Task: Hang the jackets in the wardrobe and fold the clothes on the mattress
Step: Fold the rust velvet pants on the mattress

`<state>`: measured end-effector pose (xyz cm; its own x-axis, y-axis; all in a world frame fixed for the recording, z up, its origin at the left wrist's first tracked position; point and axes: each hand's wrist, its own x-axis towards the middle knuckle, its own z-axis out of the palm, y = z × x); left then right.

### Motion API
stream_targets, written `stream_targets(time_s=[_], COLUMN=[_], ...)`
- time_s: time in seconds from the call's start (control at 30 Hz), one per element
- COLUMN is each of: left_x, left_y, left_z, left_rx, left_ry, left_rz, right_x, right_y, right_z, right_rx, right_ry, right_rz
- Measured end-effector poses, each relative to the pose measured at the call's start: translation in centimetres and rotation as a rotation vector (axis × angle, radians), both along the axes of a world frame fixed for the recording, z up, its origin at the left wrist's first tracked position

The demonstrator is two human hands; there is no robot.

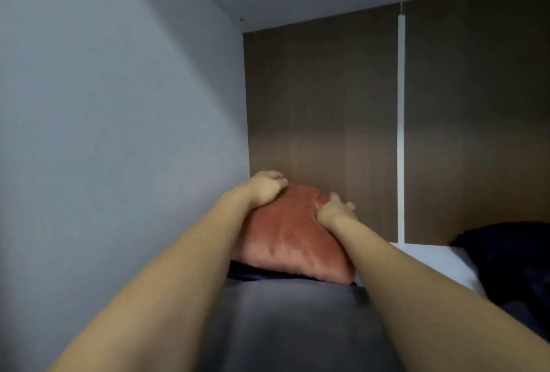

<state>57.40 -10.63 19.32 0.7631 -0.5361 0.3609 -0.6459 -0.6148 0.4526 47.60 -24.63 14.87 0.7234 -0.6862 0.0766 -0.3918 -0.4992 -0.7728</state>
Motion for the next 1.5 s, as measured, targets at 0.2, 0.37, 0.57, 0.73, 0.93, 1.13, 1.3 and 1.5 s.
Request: stream_targets(time_s=[0.2,0.37,0.57,0.73,0.93,1.13,1.3,1.5], left_x=[4.0,4.6,4.3,1.8,-5.4,-12.7,-17.5,-22.3], left_y=[-1.2,-1.3,-0.8,0.1,1.6,1.5,1.6,1.5], left_z=[-5.0,-5.7,-6.1,-3.2,0.2,-0.4,-0.5,-0.5], left_rx=[0.36,0.287,0.26,0.407,0.235,0.206,0.183,0.086], left_ry=[0.017,0.066,0.093,-0.013,-0.268,-0.51,-0.566,-0.633], left_rz=[0.033,0.035,0.049,0.127,0.144,0.017,-0.065,-0.175], right_x=[2.9,4.3,3.0,-2.8,-10.2,-16.2,-22.0,-30.1], right_y=[-2.6,-3.3,-3.0,-2.2,-0.5,0.7,2.7,6.2], right_z=[-2.7,-3.2,-3.4,-0.7,2.5,3.1,3.4,3.2], right_rx=[-0.166,-0.035,0.004,-0.263,-0.469,-0.568,-0.601,-0.687], right_ry=[0.148,0.12,0.049,-0.004,-0.038,-0.024,-0.048,-0.081], right_rz=[0.077,0.045,0.046,0.033,0.06,0.036,0.017,-0.118])
